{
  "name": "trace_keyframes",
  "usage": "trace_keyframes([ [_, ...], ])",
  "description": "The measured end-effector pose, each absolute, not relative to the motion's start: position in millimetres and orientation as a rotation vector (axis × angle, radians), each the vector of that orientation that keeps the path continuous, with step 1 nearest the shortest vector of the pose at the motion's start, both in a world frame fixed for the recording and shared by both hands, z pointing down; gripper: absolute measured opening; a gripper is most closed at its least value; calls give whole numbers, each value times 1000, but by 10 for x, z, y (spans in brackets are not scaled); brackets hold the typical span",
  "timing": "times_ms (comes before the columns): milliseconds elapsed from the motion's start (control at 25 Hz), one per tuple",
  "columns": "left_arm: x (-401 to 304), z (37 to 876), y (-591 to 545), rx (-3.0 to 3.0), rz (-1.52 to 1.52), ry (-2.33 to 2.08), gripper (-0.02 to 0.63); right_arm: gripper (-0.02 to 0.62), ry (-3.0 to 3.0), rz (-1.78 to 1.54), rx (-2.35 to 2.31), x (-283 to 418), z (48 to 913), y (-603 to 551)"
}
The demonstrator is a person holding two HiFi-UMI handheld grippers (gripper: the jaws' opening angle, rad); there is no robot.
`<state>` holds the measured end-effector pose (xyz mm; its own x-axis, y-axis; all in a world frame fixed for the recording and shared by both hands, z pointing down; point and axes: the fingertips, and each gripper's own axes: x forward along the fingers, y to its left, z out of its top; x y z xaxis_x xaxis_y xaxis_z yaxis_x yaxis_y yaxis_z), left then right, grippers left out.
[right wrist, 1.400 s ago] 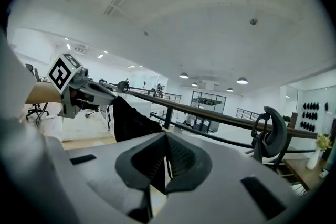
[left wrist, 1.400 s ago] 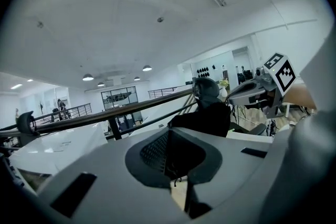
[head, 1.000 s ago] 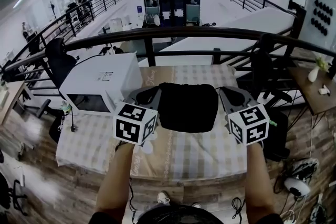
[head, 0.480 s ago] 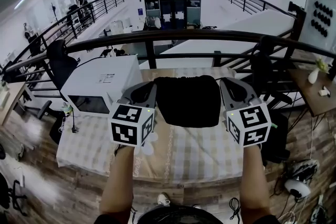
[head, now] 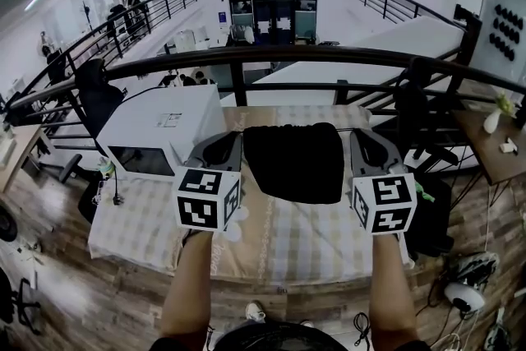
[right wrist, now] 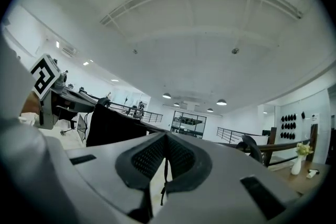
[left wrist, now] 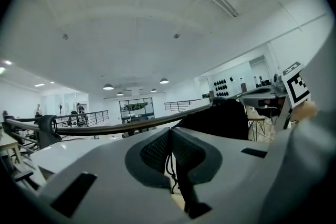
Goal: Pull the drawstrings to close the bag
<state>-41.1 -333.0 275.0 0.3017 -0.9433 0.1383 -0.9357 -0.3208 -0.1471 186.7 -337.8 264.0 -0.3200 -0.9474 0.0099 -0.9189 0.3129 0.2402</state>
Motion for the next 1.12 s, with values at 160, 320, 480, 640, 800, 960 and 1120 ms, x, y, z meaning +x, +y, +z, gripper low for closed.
trace_keyframes([
  [160,-497,2732,-3343,-2470,-299,1849,26,20,-2421,-246,1770,1914,2660,-3387],
  [320,-588,2748,-3341,-2462,-287,1879,26,20,-2418,-216,1784,1991,2698,-3376],
  [480,-669,2744,-3336,-2450,-280,1894,26,20,-2397,-222,1814,2072,2695,-3369],
  [640,-758,2743,-3330,-2450,-269,1911,26,20,-2387,-210,1834,2140,2706,-3362],
  [800,-807,2752,-3316,-2444,-270,1924,26,20,-2377,-179,1857,2232,2743,-3371],
  [960,-846,2778,-3305,-2439,-275,1942,26,20,-2367,-155,1876,2327,2781,-3373],
  [1120,-892,2801,-3307,-2425,-266,1963,26,20,-2366,-135,1894,2411,2823,-3379],
])
